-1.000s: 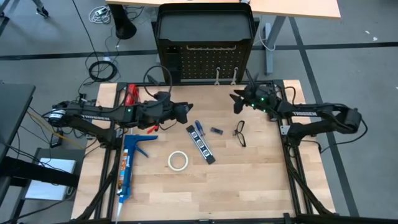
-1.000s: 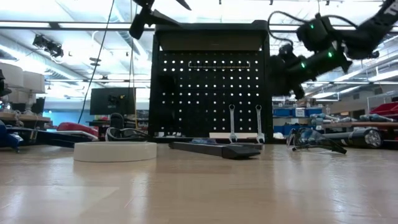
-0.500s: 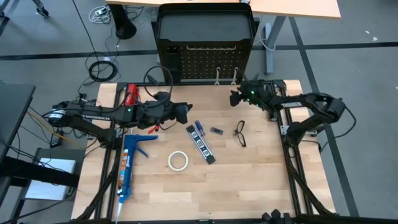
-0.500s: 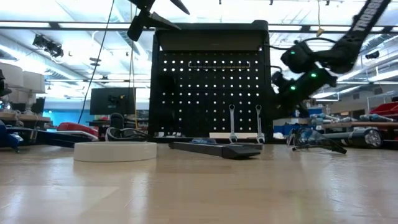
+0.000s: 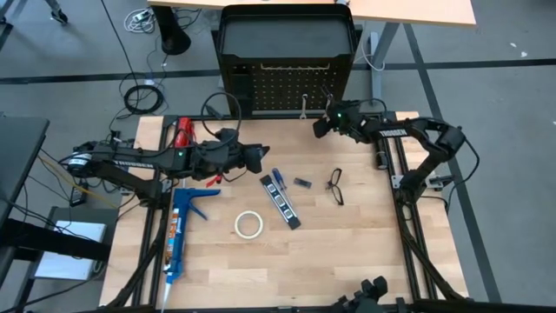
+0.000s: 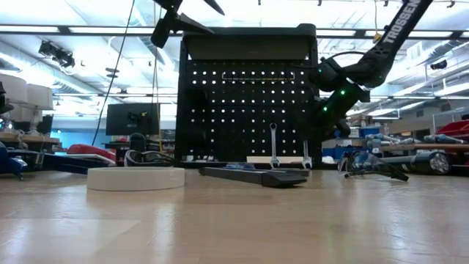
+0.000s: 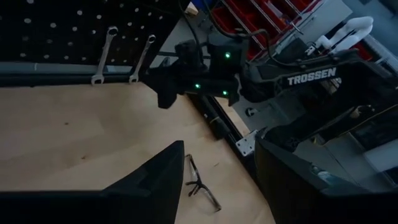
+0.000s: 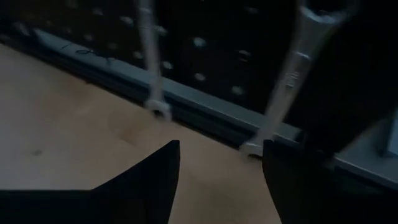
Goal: Hang tools onto peg board
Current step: Unhang the right wrench from the black pegboard
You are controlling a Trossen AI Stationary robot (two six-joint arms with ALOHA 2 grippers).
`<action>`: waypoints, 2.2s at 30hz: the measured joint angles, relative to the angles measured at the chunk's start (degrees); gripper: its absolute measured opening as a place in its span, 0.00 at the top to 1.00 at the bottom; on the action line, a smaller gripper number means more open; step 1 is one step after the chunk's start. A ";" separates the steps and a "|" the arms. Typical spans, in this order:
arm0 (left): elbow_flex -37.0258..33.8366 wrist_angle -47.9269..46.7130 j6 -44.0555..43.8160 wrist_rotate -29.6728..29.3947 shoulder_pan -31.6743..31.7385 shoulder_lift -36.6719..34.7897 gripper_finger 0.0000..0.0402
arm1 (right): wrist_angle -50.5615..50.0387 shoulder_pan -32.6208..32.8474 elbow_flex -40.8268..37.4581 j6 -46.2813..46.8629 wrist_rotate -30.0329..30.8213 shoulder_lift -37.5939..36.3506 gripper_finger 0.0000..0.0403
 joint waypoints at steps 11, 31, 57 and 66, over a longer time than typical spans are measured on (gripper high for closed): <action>0.00 -0.61 -2.19 0.20 0.00 0.00 0.50 | 1.21 -4.24 0.00 3.50 -0.83 0.10 0.27; 0.00 -1.88 -2.36 1.08 -0.33 0.00 0.50 | 9.32 -4.34 -0.02 4.20 -4.53 3.44 0.27; 0.00 -1.86 -2.50 1.05 -0.31 0.00 0.50 | -0.49 -3.51 0.00 2.36 -8.38 -8.32 0.33; 0.00 -1.86 -2.45 1.03 -0.31 0.00 0.50 | 17.98 -4.19 -15.44 6.38 -17.29 -17.35 0.34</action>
